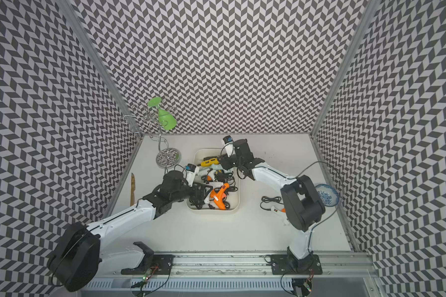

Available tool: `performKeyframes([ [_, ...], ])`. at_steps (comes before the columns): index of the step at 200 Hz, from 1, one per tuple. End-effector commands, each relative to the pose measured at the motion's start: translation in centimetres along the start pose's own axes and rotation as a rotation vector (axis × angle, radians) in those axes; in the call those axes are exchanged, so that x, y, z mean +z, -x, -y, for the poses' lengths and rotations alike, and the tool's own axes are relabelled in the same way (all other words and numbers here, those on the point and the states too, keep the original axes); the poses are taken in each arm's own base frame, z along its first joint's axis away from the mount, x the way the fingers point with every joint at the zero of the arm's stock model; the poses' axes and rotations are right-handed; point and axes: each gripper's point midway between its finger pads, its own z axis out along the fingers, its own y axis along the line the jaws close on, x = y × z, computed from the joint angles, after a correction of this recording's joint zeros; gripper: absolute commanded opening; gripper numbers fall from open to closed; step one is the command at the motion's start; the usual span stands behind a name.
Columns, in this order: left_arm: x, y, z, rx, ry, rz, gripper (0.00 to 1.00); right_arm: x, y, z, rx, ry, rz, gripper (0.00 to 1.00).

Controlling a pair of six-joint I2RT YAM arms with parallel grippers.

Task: Put the hot melt glue gun into the storage box
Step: Place the hot melt adhesive gun in the storage box.

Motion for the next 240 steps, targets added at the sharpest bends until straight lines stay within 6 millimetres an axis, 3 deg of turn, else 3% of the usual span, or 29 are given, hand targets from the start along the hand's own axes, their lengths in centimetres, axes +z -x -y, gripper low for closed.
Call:
performKeyframes([
  [1, 1.3, -1.7, 0.0, -0.03, -0.025, -0.025, 0.88, 2.7, -0.9, -2.2, 0.016, 0.121, -0.023, 0.48],
  [25, 2.6, -4.5, -0.9, -0.072, 0.003, -0.102, 0.87, 5.4, -4.1, -2.0, -0.004, 0.08, -0.137, 0.42],
  [48, 3.3, -6.6, -1.2, -0.095, 0.019, -0.159, 0.86, 6.2, -8.7, -0.8, -0.062, -0.056, -0.28, 0.38],
  [74, 3.5, -7.2, -1.5, -0.12, 0.031, -0.172, 0.86, 4.4, -13.0, 1.7, -0.065, -0.203, -0.404, 0.36],
  [115, 3.6, -5.7, -1.3, -0.095, 0.042, -0.147, 0.86, 1.9, -15.3, 4.0, -0.012, -0.291, -0.411, 0.39],
  [137, 3.3, -4.4, -0.8, -0.067, 0.041, -0.129, 0.86, 1.4, -14.0, 3.9, -0.028, -0.288, -0.373, 0.44],
  [184, 1.1, 0.5, 0.8, 0.013, 0.04, -0.009, 0.87, -1.7, -3.9, 1.2, -0.056, -0.247, -0.134, 0.52],
  [194, 0.7, 1.7, 1.2, 0.027, 0.042, 0.02, 0.87, -2.2, -2.7, 0.8, -0.057, -0.238, -0.111, 0.52],
  [215, -0.2, 4.0, 1.6, 0.053, 0.054, 0.067, 0.88, -2.6, -2.3, 0.8, -0.043, -0.252, -0.127, 0.53],
  [240, -1.0, 6.5, 1.3, 0.094, 0.088, 0.115, 0.89, -3.9, -3.4, 2.8, 0.024, -0.366, -0.163, 0.53],
])
